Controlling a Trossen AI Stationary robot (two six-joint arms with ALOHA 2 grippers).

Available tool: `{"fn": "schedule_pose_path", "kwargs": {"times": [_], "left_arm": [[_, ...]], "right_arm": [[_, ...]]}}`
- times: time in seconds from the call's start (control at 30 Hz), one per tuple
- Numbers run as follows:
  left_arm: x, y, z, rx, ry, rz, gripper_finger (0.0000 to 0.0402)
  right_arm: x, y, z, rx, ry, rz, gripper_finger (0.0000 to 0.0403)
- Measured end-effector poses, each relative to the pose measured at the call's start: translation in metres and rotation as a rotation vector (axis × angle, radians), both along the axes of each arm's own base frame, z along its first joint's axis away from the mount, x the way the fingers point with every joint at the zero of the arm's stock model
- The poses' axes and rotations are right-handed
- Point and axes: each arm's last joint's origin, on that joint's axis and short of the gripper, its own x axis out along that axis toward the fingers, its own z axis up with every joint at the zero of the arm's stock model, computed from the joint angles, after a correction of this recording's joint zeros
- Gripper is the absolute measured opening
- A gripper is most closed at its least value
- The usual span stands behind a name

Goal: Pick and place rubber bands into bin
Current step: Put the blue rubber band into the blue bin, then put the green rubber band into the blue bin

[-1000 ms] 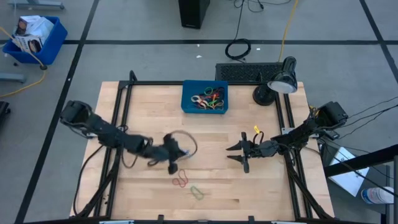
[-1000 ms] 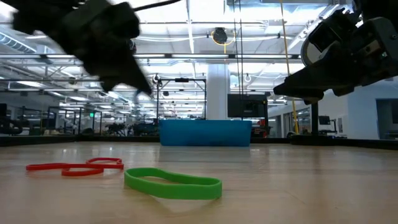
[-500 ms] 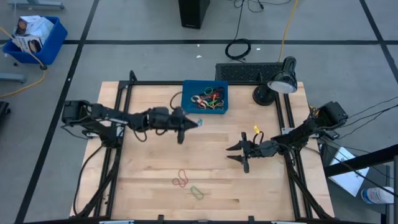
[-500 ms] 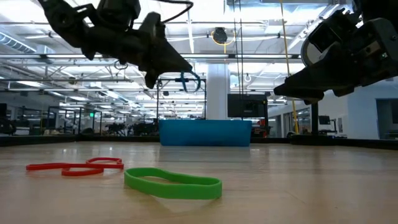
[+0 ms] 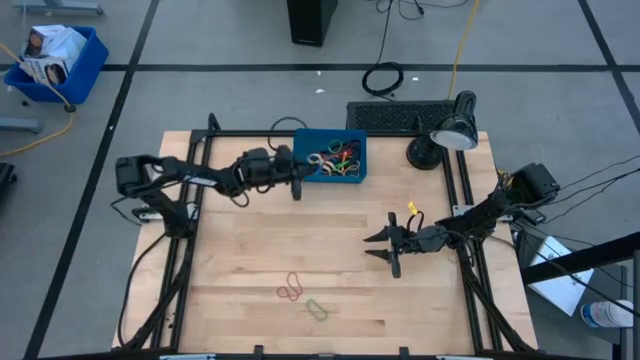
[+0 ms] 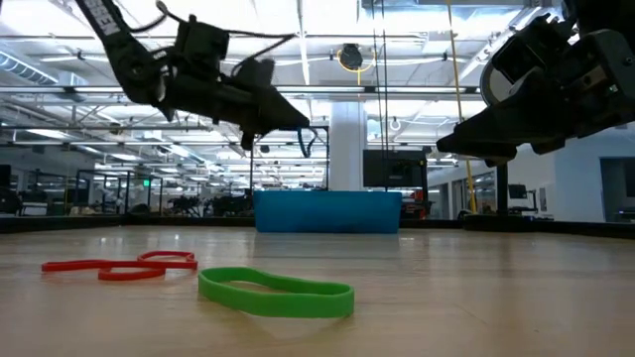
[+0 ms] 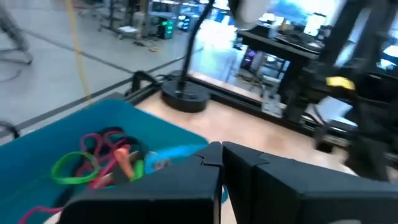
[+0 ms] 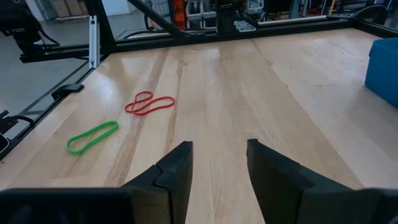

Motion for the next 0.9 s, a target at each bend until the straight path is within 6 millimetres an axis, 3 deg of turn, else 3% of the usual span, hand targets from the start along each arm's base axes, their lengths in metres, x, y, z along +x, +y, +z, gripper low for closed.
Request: {"fn": "schedule_pose_path", "kwargs": {"times": [0.13, 0.23, 0.53, 0.73, 0.9], "left_arm": [[0.004, 0.022, -0.011, -0.027, 0.023, 0.064, 0.0004], [0.008, 0.031, -0.020, -0.062, 0.049, 0.087, 0.0024], [0.004, 0.040, -0.026, -0.085, 0.127, 0.093, 0.0179], [-0.012, 0.026, -0.010, -0.104, 0.295, 0.083, 0.0229], [-0.028, -0.013, 0.005, -0.076, 0.506, 0.102, 0.0224]], "right_arm": [[0.000, 0.000, 0.000, 0.000, 0.000, 0.000, 0.0141], [0.000, 0.000, 0.000, -0.001, 0.000, 0.001, 0.0141], [-0.001, 0.000, -0.003, -0.015, 0.026, 0.002, 0.0141], [-0.001, 0.000, -0.004, -0.020, 0.039, 0.002, 0.0141], [-0.001, 0.000, -0.004, -0.020, 0.040, 0.002, 0.0141]]}}
